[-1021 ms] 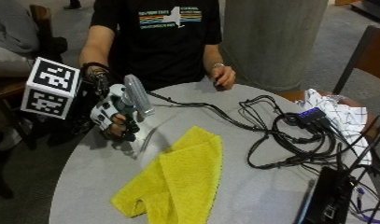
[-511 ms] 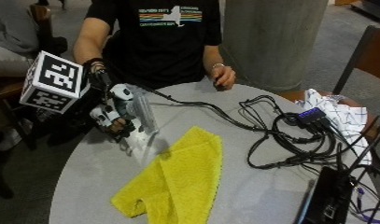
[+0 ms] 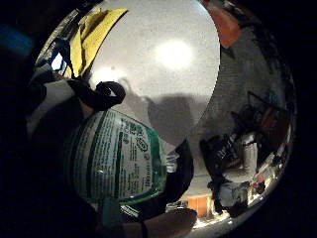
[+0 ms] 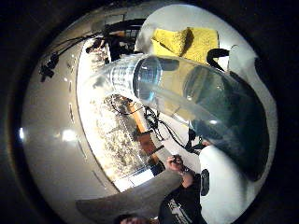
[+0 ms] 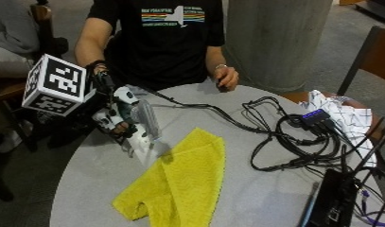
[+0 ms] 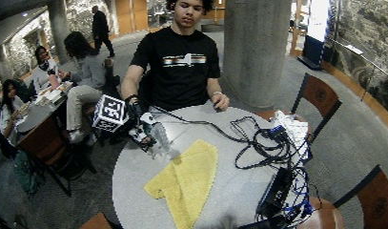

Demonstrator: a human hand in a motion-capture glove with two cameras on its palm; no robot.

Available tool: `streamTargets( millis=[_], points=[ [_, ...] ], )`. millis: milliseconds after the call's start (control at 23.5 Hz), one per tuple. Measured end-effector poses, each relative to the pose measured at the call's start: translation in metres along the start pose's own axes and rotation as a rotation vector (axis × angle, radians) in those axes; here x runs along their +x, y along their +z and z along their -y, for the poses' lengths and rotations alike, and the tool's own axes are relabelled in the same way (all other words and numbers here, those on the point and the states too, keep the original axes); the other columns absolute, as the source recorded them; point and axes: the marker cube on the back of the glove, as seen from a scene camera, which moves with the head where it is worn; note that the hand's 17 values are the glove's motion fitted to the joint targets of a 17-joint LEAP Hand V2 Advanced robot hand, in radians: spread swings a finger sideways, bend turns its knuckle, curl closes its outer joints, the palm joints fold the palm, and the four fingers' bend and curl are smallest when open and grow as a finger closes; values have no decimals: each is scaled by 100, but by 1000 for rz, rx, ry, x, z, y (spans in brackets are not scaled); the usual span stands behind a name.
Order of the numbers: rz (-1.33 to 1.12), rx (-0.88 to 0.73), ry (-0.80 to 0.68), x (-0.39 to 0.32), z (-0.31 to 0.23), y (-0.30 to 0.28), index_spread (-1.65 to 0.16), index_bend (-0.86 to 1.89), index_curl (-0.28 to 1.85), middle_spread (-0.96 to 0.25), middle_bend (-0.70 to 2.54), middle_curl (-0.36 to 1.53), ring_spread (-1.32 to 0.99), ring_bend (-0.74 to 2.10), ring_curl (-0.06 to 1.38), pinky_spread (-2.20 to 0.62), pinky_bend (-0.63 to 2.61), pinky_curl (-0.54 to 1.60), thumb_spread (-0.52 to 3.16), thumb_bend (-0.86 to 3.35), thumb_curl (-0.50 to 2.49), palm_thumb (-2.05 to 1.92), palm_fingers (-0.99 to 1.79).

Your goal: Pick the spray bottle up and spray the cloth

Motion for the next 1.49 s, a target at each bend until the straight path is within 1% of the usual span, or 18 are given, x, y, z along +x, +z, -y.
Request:
streamTargets(
  millis=[681,851,936,1149,1319,1489],
  points=[
    [-17,2,17,5,1,-2,-17,18,52,-3,35,47,-2,37,38,10,29,37,77,-3,58,91,120],
    [27,23,-20,-3,2,-5,-17,18,52,-3,35,47,-2,37,38,10,30,37,79,-3,58,91,120],
    [80,44,-82,-9,-1,-4,-16,18,53,-3,35,47,-2,37,38,10,30,37,79,-3,58,90,120],
    [228,128,-298,-21,-20,7,-16,18,53,-3,35,47,-2,38,38,9,30,37,81,-3,58,90,120],
    [373,210,-577,-46,-46,28,-16,19,54,-3,35,47,-2,37,38,9,30,37,81,-3,58,90,120],
    [530,166,-811,-78,-78,56,-16,20,54,-3,35,47,-1,36,38,9,29,37,83,-2,57,91,119]
  ],
)
